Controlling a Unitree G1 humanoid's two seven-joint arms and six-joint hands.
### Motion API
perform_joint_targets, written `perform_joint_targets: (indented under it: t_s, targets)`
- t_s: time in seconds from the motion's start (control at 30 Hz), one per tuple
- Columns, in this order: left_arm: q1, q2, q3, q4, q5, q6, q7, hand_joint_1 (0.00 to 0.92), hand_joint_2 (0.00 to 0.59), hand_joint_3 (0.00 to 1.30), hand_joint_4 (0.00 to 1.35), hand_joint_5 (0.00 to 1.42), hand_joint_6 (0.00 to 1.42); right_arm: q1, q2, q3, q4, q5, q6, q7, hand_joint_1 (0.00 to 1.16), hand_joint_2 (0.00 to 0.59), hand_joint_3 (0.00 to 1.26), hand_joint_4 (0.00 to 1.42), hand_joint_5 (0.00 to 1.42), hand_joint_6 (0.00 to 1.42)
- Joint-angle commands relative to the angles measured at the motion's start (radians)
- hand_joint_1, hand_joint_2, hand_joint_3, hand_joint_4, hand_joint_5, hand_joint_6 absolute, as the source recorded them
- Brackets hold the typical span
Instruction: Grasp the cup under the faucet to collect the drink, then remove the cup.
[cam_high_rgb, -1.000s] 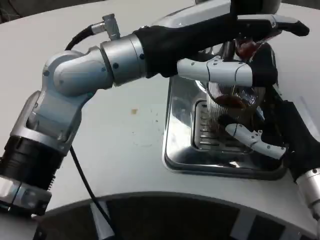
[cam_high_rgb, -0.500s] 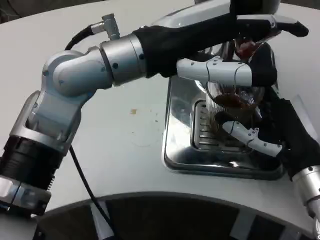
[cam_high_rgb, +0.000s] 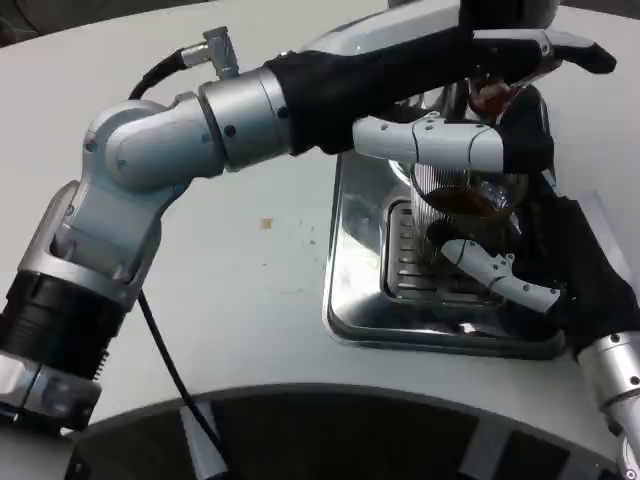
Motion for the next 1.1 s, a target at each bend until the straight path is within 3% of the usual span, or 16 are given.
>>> perform_joint_targets:
  t_s: [0.03, 0.5, 1.1]
  targets:
    - [0.018, 0.01, -0.03, 0.003, 0.046, 0.013, -0.027, 0.0, 0.093, 0.18, 0.08, 0.08, 0.11, 0.006, 0.01, 0.014, 0.01, 0.004, -0.005, 0.007, 0.65, 0.217, 0.03, 0.06, 0.13, 0.0]
    - [0.014, 0.009, -0.034, 0.019, 0.049, 0.007, -0.026, 0.0, 0.096, 0.18, 0.08, 0.08, 0.11, 0.003, 0.012, 0.023, 0.017, 0.003, -0.005, 0.008, 0.65, 0.217, 0.06, 0.08, 0.15, 0.0]
    - [0.016, 0.015, -0.034, 0.033, 0.057, 0.0, -0.02, 0.0, 0.104, 0.18, 0.08, 0.08, 0.11, 0.0, 0.044, 0.038, 0.047, -0.007, -0.036, -0.041, 0.67, 0.23, 0.14, 0.16, 0.2, 0.03]
